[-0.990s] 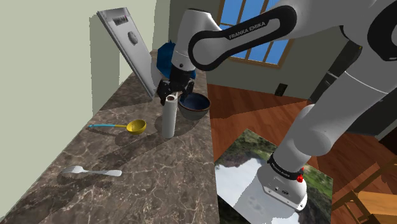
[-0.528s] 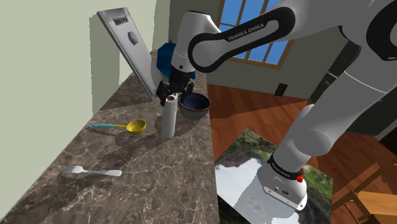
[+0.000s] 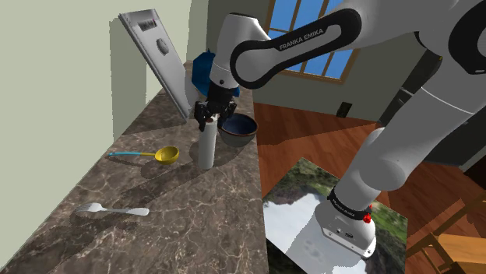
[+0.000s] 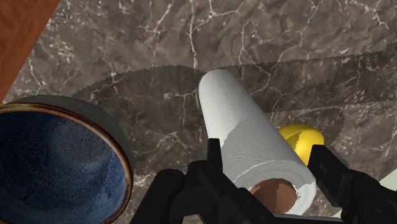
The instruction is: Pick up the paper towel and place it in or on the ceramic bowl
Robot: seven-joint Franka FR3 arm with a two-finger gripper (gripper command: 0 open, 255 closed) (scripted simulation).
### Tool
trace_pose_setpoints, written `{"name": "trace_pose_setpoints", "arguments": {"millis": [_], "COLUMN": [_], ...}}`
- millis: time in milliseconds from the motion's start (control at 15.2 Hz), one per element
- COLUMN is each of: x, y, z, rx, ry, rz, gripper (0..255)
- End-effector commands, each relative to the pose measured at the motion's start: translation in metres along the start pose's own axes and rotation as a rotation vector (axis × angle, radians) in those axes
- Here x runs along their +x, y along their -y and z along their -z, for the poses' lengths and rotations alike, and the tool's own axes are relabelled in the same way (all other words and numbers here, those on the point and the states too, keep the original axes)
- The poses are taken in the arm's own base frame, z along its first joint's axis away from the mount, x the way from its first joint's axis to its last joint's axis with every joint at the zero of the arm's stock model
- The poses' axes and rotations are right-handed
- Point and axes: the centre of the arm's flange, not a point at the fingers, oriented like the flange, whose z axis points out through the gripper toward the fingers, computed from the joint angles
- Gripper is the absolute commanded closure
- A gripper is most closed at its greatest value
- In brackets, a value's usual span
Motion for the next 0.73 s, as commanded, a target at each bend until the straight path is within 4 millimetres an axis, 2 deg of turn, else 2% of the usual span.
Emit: {"name": "trace_pose_setpoints", "arguments": {"millis": [0, 66, 660], "x": [0.0, 0.0, 0.004], "y": [0.0, 0.0, 0.007], "z": [0.0, 0.0, 0.047], "rx": [0.0, 0.0, 0.0], "ry": [0.001, 0.001, 0.001], "rz": [0.0, 0.0, 0.0], "gripper": [255, 255, 255]}}
